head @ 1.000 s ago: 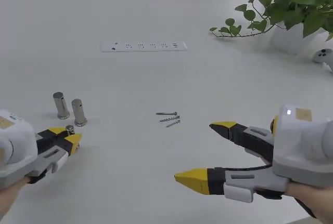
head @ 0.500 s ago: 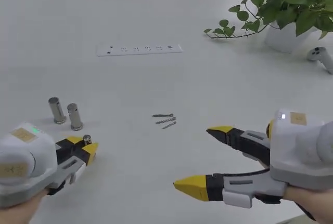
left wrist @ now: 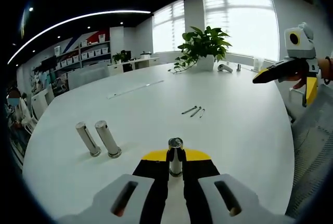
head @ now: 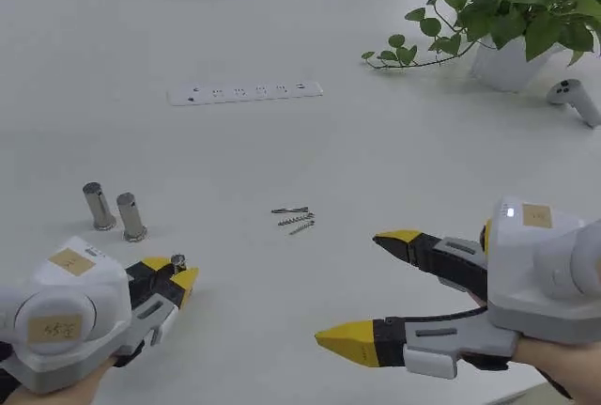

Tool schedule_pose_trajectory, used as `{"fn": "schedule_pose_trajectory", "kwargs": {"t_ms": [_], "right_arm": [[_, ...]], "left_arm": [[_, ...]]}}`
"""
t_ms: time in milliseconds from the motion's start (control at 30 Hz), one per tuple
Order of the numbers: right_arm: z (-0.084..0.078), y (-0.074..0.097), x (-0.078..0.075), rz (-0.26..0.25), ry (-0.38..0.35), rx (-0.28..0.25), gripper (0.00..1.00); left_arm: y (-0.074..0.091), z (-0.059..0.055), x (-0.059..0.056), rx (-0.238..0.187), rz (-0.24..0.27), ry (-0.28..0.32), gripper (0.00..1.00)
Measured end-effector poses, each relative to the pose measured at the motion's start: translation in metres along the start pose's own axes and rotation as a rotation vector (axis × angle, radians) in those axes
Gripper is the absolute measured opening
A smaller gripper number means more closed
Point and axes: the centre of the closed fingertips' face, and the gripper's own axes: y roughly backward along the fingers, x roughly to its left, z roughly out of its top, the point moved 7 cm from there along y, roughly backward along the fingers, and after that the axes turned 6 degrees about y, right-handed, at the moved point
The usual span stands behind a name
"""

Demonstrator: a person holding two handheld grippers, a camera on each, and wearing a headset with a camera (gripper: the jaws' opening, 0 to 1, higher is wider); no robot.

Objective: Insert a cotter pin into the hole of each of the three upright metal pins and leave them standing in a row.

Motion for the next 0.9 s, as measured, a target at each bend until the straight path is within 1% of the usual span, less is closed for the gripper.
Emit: {"fn": "schedule_pose_trajectory", "kwargs": {"t_ms": [100,233,267,333,367,400,433,533,600,667,800,900], "right_arm": [[-0.0004,0.0007,-0.0003,-0.003,0.0,0.0,0.84],[-0.001,0.0009,0.0001,-0.003,0.0,-0.003,0.84],[-0.001,0.0009,0.0002,-0.003,0.0,-0.004,0.84],[-0.0009,0.0013,0.0,-0.004,-0.002,-0.009,0.84],[-0.001,0.0016,-0.0002,-0.006,-0.003,-0.01,0.84],[-0.0012,0.0018,-0.0004,-0.007,-0.004,-0.012,0.84],[-0.0014,0.0019,-0.0005,-0.007,-0.005,-0.013,0.84],[-0.0025,0.0018,0.0,-0.006,-0.005,-0.013,0.84],[-0.0028,0.0018,0.0002,-0.006,-0.006,-0.015,0.84],[-0.0031,0.0019,0.0001,-0.007,-0.007,-0.018,0.84],[-0.0031,0.002,-0.0004,-0.008,-0.009,-0.022,0.84],[-0.0029,0.0018,-0.0004,-0.007,-0.009,-0.025,0.84]], "left_arm": [[-0.0029,-0.0009,-0.0035,-0.003,0.003,-0.007,0.07],[-0.006,-0.0014,-0.0068,-0.006,0.014,0.011,0.07],[-0.0063,-0.0018,-0.0079,-0.006,0.018,0.009,0.07],[-0.0059,-0.0015,-0.0093,-0.011,0.035,-0.021,0.07],[-0.0059,-0.0014,-0.0094,-0.015,0.04,-0.008,0.07],[-0.0062,-0.0016,-0.0099,-0.022,0.046,0.036,0.07],[-0.0066,-0.0014,-0.0093,-0.028,0.051,0.043,0.07],[-0.0072,-0.0026,-0.0091,-0.023,0.074,0.037,0.07],[-0.0069,-0.0035,-0.0092,-0.025,0.088,0.055,0.07],[-0.0071,-0.0047,-0.0096,-0.024,0.104,0.045,0.07],[-0.0078,-0.0075,-0.0096,-0.023,0.133,0.075,0.07],[-0.008,-0.0073,-0.011,-0.029,0.147,0.078,0.07]]}}
